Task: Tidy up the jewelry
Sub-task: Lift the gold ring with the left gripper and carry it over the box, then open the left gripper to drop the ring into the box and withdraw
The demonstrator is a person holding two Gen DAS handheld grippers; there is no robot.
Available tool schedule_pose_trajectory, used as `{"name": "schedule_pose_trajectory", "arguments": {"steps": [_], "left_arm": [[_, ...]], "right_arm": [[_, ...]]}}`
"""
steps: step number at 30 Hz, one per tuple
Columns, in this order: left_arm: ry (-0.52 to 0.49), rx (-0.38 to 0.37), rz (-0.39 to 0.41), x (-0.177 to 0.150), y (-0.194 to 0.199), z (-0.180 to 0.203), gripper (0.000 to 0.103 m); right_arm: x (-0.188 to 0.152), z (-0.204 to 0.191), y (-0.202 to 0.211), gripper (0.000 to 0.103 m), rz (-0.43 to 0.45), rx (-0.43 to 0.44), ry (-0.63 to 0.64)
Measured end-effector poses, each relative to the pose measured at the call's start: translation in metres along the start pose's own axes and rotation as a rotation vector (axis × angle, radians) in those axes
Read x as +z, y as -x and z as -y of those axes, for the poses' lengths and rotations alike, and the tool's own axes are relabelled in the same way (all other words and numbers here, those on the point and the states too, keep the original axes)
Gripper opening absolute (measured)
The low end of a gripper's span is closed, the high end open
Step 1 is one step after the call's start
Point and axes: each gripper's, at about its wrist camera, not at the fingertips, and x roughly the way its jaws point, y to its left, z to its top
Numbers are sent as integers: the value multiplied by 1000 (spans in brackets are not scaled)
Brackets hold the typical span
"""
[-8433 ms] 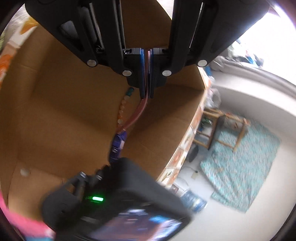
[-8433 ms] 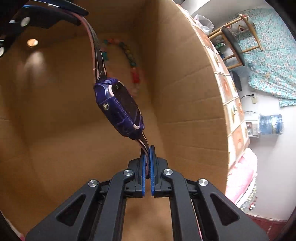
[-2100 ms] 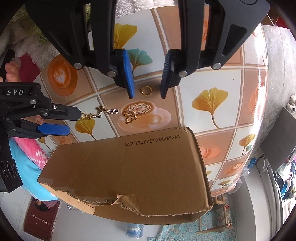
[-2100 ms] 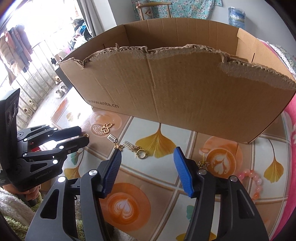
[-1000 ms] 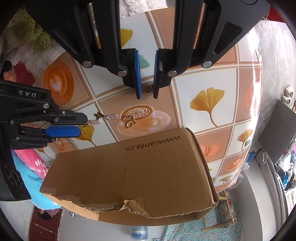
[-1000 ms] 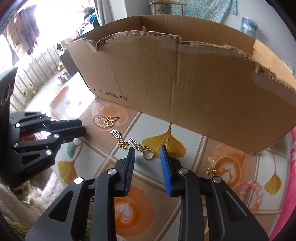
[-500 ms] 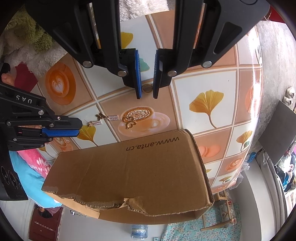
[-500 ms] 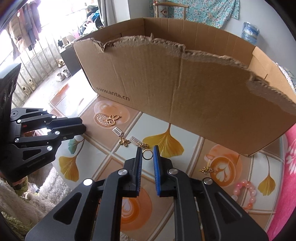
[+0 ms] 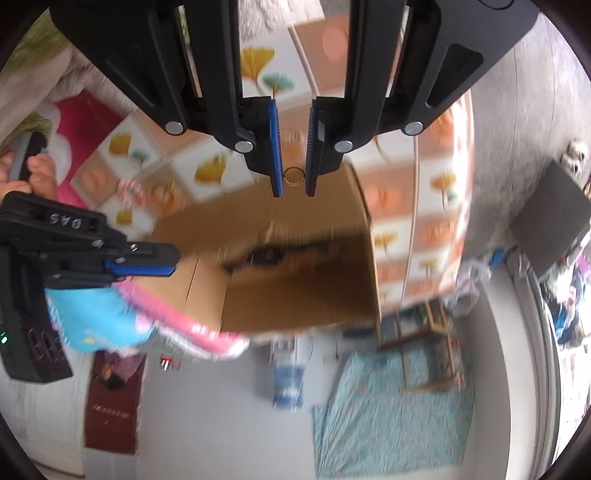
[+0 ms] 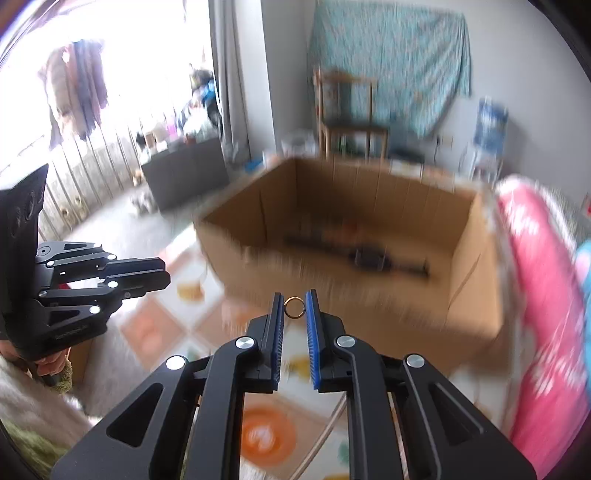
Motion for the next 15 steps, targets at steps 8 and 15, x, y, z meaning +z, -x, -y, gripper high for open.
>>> {"name": "schedule_pose_trajectory", "arguments": {"steps": [8,15], "left_arm": [[39,-117,5,70,-52,-8,11],[106,-175,-220,72,-142,-8,11]], "right_arm": [[44,53,-53,12,-60,6,-101],[32,90,-116,13,-250,-20,-213]]}}
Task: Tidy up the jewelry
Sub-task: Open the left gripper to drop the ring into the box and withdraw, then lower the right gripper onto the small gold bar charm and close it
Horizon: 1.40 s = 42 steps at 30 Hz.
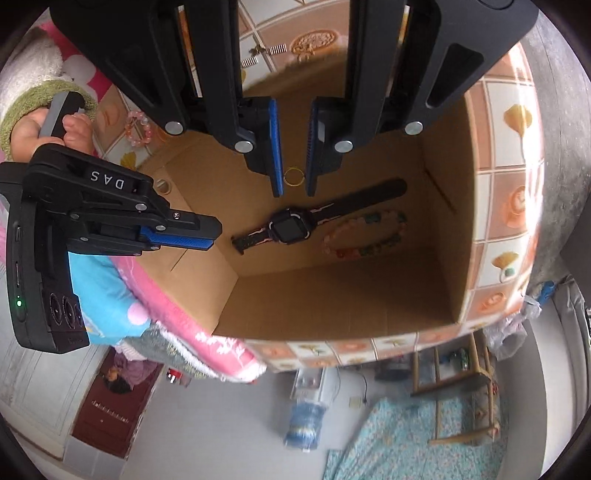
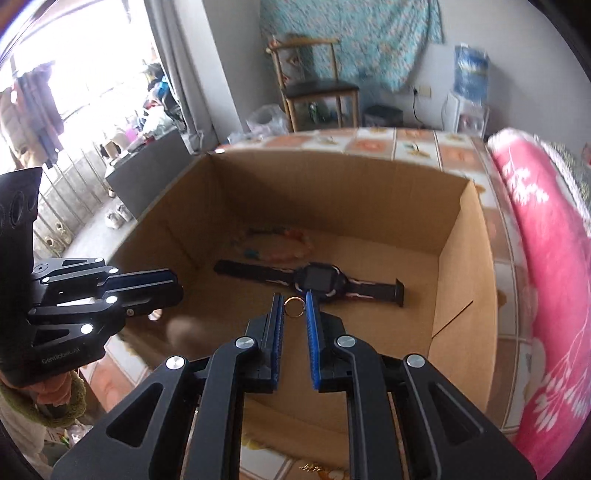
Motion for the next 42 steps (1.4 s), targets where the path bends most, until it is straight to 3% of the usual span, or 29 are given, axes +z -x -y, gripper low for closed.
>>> {"name": "schedule_pose_trajectory", "arguments": {"steps": [3,4,6,8,12,18,20,23,26,33,42], "left_arm": [[5,-2,-27,1,-15,-2,13],[10,2,-27,1,-16,-2,20],[17,5,-10,1,-13,-4,33],[22,4,14,1,-7,-6,42],[48,14,51,3,9,-12,45],[82,27,170,-4,64,-20,62],[87,36,208,-9,83,-20,72],[90,55,257,-22,111,-19,86],[91,87,276,-40,130,-16,90],[113,127,228,-89,137,-11,91],[86,206,65,-141,68,-4,91]], "right_arm": [[-6,8,-6,14,-21,-12,-24],[-8,11,-5,17,-18,-13,-31],[-10,13,2,36,5,-13,-43],[-10,16,10,39,33,-12,-43],[-11,22,28,39,82,-16,-58],[-16,24,77,39,205,5,-77],[-20,21,95,41,243,25,-78],[-31,12,121,52,299,57,-57],[-49,-2,140,65,330,112,-9],[-98,-34,132,70,241,167,90],[-132,-42,69,70,55,146,15]]}}
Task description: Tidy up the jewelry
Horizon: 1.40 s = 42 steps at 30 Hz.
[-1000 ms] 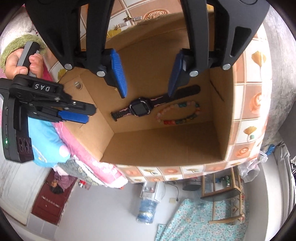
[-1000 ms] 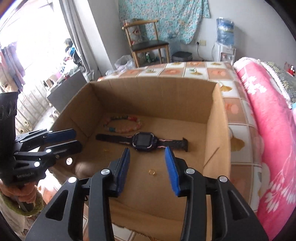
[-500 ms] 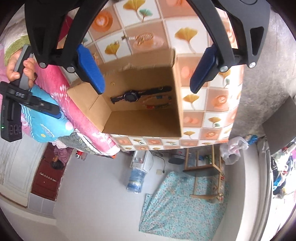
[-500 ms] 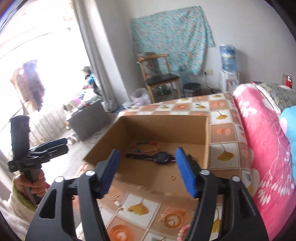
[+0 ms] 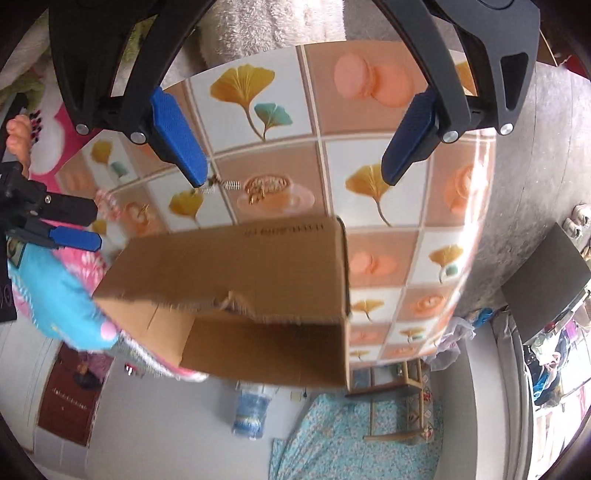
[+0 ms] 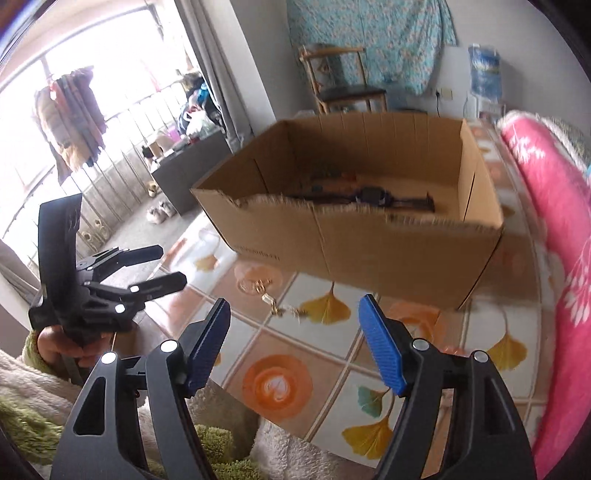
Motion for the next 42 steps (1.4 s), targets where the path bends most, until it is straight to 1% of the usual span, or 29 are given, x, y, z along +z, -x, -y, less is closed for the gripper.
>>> {"name": "schedule_pose_trajectory", "arguments": {"steps": [2,3,5,9,12,15,18,25,27,28,30,31,33,36,37,38,39,42], "left_arm": [[-13,17,-13,-8,-11,3,91],[-27,29,-30,-12,-19,5,91],[-37,37,-42,-18,-28,7,91],[-69,54,-66,-22,-39,14,91],[-97,62,-81,-24,-45,19,91],[-106,62,-96,-25,-49,21,91],[-102,67,-113,-26,-53,19,91],[-95,72,-107,-25,-52,15,91],[-93,75,-105,-22,-53,12,91],[-93,76,-104,-22,-53,12,91],[-91,79,-101,-22,-54,11,91],[-92,81,-98,-22,-54,10,91],[-91,78,-91,-22,-52,9,91],[-92,54,-54,-20,-45,11,91],[-97,43,-39,-19,-42,12,89],[-103,34,-29,-18,-41,14,84],[-108,26,-24,-16,-40,15,82],[-124,-13,-23,-13,-42,22,71]], "right_arm": [[-3,0,-15,69,-31,-7,-8],[-3,0,-20,65,-44,-10,-1],[-4,-4,-34,63,-65,-25,27],[-3,-5,-55,51,-99,-44,73],[-2,-5,-69,42,-127,-41,103],[-2,-6,-79,35,-155,-36,135],[1,-8,-87,30,-173,-36,173],[3,-21,-100,23,-203,-35,282],[2,-24,-104,18,-208,-37,309],[2,-24,-104,17,-208,-37,315],[3,-23,-105,11,-214,-40,324],[4,-23,-105,9,-216,-42,324],[3,-22,-105,8,-219,-46,322],[2,-20,-102,8,-221,-62,302],[1,-18,-101,8,-222,-69,287],[0,-17,-101,8,-222,-74,276],[-1,-15,-99,7,-220,-81,256],[-3,-6,-92,6,-211,-89,197]]}}
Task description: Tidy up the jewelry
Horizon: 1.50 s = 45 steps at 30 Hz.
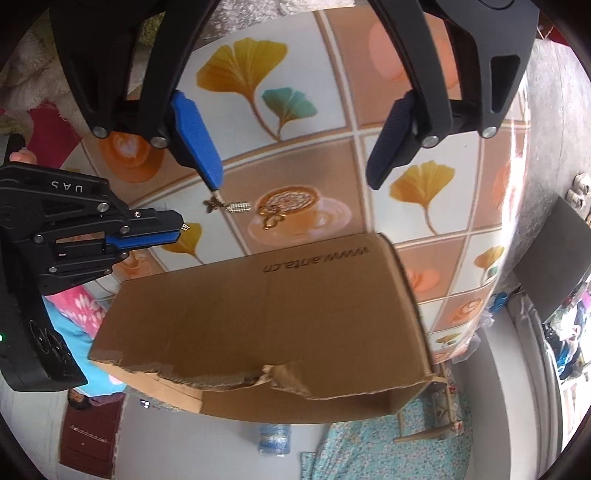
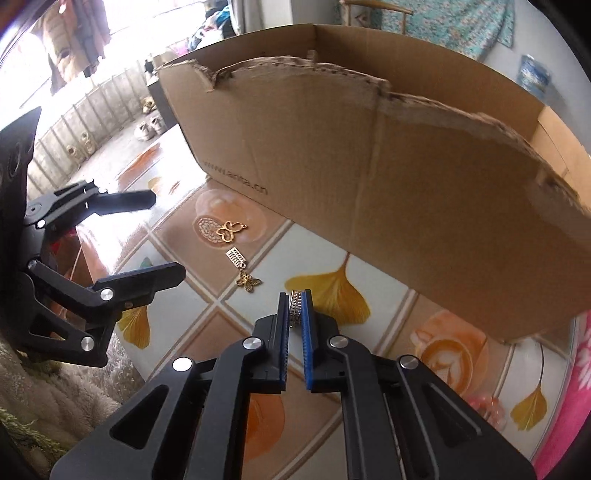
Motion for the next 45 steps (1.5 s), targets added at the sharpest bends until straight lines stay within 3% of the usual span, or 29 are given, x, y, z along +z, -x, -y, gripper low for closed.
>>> {"name": "schedule_pose_trajectory", "arguments": {"steps": [11,14,21,27,35,41,45], "left_arm": [[-104,-132,3,12,-15,37,30],[-136,-159,8,14,-17,47,24],[-160,-182,-40,16,-26,59,23],[-95,-195,-93,17,-25,45,23],[-31,-137,-111,11,-17,23,23],[-171,-45,-70,18,-23,30,22],[-276,-43,-70,23,-29,39,22]], "right_arm": [[-15,27,7,6,38,39,-177],[-16,30,3,6,34,50,-193],[-19,34,6,6,45,74,-204],[-24,39,12,6,51,84,-214],[-29,44,15,6,58,92,-227],[-27,42,17,6,58,84,-221],[-24,39,16,6,56,80,-217]]}}
